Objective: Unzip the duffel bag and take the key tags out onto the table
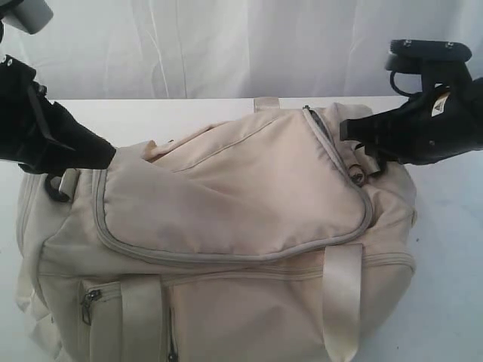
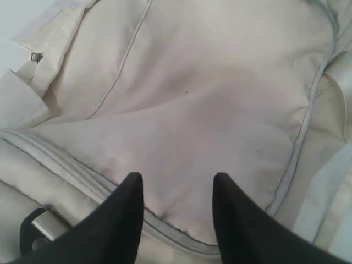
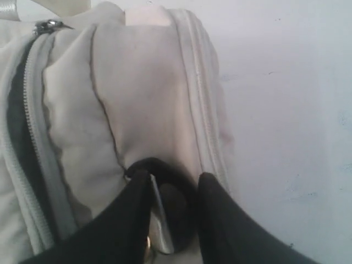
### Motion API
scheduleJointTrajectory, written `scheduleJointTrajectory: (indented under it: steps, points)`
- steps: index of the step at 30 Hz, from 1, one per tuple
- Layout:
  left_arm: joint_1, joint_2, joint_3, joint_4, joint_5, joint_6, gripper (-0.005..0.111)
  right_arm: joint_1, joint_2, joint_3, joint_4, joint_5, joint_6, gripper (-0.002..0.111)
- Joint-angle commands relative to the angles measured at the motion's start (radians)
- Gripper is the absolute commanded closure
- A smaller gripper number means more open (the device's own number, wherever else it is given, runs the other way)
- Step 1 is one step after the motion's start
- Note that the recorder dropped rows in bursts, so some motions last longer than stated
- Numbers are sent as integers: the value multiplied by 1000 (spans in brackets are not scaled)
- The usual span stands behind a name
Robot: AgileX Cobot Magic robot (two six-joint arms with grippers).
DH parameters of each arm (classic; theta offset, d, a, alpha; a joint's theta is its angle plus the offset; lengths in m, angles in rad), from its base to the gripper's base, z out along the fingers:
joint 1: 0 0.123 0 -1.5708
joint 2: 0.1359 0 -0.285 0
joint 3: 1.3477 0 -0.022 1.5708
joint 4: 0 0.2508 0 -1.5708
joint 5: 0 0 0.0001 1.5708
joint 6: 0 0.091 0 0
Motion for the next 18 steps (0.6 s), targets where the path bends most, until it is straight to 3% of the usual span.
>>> scheduleJointTrajectory:
  steps: [1,10,18]
  points:
    - [0,-8,8,-15,11,-1,61,-1,-47,-43,46,82,-10,85]
    - [0,-8,8,-19,13,-1,61,-1,-30,-75,191,249,-19,84]
    - [0,-8,8,-20,13,-1,61,-1,21,-75,254,262,-40,70]
